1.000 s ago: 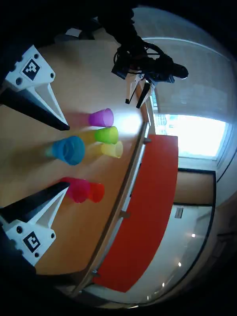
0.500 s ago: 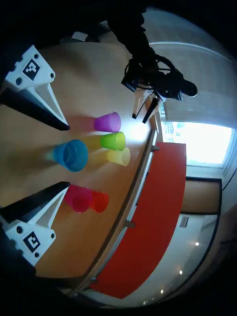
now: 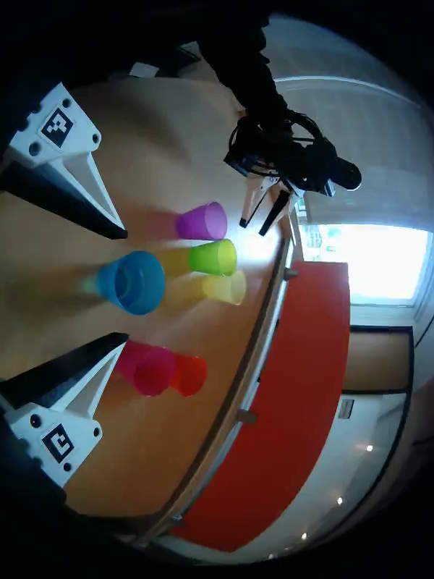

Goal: Pour water

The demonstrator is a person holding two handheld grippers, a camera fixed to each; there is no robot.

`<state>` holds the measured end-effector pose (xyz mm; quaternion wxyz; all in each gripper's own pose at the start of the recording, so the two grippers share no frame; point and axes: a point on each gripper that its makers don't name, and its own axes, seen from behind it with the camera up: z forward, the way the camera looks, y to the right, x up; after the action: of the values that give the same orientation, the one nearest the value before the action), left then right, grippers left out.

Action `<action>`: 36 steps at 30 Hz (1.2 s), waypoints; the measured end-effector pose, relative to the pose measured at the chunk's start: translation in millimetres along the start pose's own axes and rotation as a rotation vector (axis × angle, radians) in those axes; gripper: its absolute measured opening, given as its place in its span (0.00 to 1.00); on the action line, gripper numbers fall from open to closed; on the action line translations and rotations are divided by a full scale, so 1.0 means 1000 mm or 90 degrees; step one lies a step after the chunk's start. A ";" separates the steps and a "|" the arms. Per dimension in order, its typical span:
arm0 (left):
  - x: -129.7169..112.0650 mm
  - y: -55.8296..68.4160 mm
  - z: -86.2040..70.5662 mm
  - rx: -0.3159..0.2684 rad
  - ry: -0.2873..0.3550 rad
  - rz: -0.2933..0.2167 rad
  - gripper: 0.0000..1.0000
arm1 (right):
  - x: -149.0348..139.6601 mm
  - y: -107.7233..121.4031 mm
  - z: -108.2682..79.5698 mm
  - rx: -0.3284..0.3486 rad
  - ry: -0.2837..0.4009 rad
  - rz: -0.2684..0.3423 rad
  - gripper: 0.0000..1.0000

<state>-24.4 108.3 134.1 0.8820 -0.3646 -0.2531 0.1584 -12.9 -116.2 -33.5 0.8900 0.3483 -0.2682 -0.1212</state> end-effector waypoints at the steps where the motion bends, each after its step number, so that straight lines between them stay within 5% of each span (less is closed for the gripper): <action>1: -0.001 -0.001 0.001 -0.001 -0.002 0.000 0.96 | -0.001 0.000 0.001 0.001 -0.002 0.000 1.00; 12: -0.013 0.001 0.017 -0.019 -0.023 0.005 0.96 | -0.009 0.000 0.011 0.011 -0.012 0.000 1.00; 36: -0.015 0.033 0.042 -0.067 -0.032 0.018 0.96 | -0.015 0.008 0.013 0.010 -0.015 0.003 1.00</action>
<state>-63.3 147.9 130.5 0.8526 -0.4099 -0.2781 0.1665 -32.1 -111.5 -25.5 0.8844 0.3527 -0.2808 -0.1210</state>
